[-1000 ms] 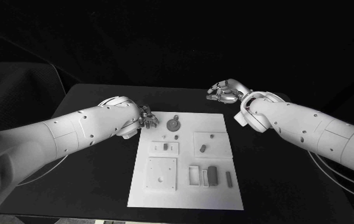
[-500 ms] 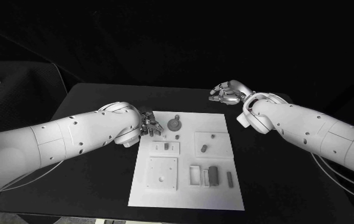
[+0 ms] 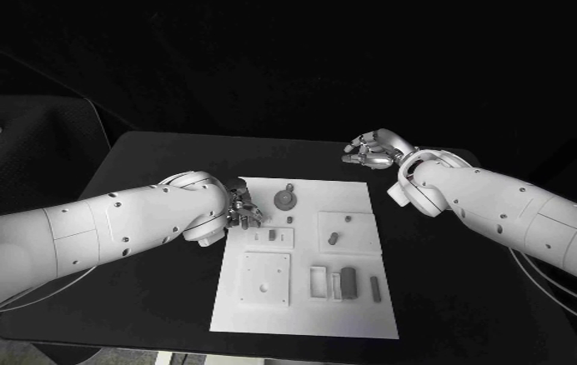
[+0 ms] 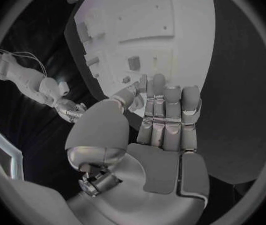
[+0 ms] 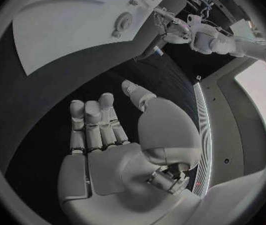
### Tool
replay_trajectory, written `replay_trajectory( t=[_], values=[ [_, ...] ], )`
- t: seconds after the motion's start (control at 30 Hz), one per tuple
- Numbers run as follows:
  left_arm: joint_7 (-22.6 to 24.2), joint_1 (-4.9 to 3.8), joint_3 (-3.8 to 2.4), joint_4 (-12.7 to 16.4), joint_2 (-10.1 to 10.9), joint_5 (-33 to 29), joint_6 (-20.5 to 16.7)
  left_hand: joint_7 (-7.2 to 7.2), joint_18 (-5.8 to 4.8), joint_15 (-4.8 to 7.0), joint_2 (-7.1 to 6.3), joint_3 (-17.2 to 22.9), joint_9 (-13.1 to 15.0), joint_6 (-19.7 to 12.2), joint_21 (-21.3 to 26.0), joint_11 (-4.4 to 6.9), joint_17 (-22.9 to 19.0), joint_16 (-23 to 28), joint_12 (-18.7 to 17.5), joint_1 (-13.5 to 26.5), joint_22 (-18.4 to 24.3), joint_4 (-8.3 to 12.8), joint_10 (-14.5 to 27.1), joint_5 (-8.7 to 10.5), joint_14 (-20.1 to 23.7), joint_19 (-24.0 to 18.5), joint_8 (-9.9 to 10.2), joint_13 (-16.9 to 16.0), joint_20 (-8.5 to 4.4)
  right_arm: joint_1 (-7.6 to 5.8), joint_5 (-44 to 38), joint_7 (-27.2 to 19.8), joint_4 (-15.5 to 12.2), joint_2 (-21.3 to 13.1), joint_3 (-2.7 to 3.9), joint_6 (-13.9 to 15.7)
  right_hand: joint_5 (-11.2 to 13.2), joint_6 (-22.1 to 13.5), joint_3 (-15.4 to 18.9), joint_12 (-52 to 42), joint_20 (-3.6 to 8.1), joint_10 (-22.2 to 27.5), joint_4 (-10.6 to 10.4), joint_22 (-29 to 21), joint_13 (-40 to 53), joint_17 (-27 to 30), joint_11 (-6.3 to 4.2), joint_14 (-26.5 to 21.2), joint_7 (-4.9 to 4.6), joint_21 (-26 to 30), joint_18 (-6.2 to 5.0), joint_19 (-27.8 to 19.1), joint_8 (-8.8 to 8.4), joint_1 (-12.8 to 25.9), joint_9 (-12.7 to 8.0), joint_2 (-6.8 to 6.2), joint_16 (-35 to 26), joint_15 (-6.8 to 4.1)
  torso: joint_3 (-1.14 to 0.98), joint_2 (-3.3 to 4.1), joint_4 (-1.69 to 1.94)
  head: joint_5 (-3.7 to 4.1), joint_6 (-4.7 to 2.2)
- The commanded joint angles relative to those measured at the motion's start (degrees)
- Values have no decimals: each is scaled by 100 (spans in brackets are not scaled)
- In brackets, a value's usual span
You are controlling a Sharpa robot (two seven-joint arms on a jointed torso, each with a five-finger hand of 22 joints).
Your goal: Assemble the parts on the task board
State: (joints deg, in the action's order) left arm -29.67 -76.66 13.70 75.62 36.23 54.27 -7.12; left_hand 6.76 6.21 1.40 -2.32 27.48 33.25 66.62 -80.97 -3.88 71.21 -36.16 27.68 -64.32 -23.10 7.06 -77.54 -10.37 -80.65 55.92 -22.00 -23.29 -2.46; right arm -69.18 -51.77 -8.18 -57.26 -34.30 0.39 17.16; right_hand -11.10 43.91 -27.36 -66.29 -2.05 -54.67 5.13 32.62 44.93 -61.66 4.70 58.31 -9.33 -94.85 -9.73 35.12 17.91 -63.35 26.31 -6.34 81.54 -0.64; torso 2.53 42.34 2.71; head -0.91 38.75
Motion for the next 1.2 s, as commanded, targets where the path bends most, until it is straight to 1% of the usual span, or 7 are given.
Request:
replay_trajectory(
  t=[0.03, 0.3, 0.5, 0.63, 0.97, 1.07, 1.2],
  values=[
    [-52, 7, -3, 19, 2, -206, 9, 2, 237, 14, 45, 29, 98, 45, -33, 40, 5, -31, 31, -117, -5, -14, -89, -15, -37, 43, -19, -1, -6, 1, -5, -19, 0, -3, 0, -77, 30, 0, -4, -6, 10, 25, -21, -8, -7, 5, 9, -51, -43, -114, 66, -32, 19, 53, -9, 8, -26, 0, -3, 3, -8, -6, 25],
    [-63, 41, -3, 21, -19, -167, -5, 2, 238, 15, 42, 29, 99, 47, -36, 41, 6, -33, 31, -115, -6, -17, -92, -16, -40, 46, -20, -1, -6, 2, -4, -19, -5, -7, 0, -78, 31, 0, -3, -6, 10, 25, -22, -8, -7, 5, 9, -51, -43, -114, 66, -32, 19, 56, -9, 7, -26, 0, -5, 4, -11, -1, 54],
    [-66, 77, -3, 4, -40, -123, 9, 2, 238, 16, 41, 29, 99, 48, -38, 42, 6, -35, 32, -114, -7, -20, -95, -16, -43, 49, -20, -1, -7, 2, -4, -16, -5, -8, 0, -80, 31, 0, -3, -6, 10, 25, -23, -8, -8, 6, 9, -51, -43, -114, 66, -32, 19, 59, -9, 6, -26, 0, -5, 9, -13, 1, 90],
    [-57, 102, -3, -10, -59, 95, -13, 2, 238, 16, 40, 29, 99, 49, -39, 42, 7, -36, 32, -113, -7, -21, -96, -16, -44, 50, -20, 0, -7, 2, -4, -16, -11, -7, 0, -82, 31, 0, -3, -6, 10, 25, -24, -8, -8, 6, 9, -51, -43, -114, 66, -32, 20, 61, -9, 6, -26, 0, -4, 5, -11, 5, 106],
    [-72, 106, -3, 27, -51, 348, 58, 2, 238, 17, 39, 30, 100, 49, -41, 43, 7, -38, 32, -111, -8, -24, -99, -17, -47, 54, -19, 0, -7, 3, -3, -17, -5, -9, -1, -86, 30, -1, -3, -6, 10, 26, -26, -9, -9, 7, 9, -52, -43, -114, 67, -33, 20, 65, -10, 6, -26, 1, 1, 4, -11, 15, 134],
    [-82, 107, -3, 40, -43, 443, 54, 2, 238, 17, 37, 29, 100, 49, -42, 43, 7, -38, 32, -110, -8, -25, -100, -17, -48, 55, -19, 0, -7, 4, -3, -15, -4, -10, -1, -86, 30, -1, -3, -7, 10, 26, -26, -9, -9, 7, 9, -52, -43, -114, 67, -33, 20, 67, -10, 6, -26, 1, 5, 3, -6, 19, 147],
    [-113, 108, -3, 83, -29, 494, 113, 4, 238, 19, 14, 22, 99, 46, -46, 43, 8, -41, 29, -99, -10, -30, -102, -14, -51, 59, -16, 2, -7, 6, -3, -17, -8, -8, -1, -90, 30, -1, -3, -7, 10, 26, -27, -10, -9, 7, 10, -52, -43, -114, 67, -33, 20, 68, -10, 6, -26, 1, 4, -1, -3, 19, 151]
  ],
)
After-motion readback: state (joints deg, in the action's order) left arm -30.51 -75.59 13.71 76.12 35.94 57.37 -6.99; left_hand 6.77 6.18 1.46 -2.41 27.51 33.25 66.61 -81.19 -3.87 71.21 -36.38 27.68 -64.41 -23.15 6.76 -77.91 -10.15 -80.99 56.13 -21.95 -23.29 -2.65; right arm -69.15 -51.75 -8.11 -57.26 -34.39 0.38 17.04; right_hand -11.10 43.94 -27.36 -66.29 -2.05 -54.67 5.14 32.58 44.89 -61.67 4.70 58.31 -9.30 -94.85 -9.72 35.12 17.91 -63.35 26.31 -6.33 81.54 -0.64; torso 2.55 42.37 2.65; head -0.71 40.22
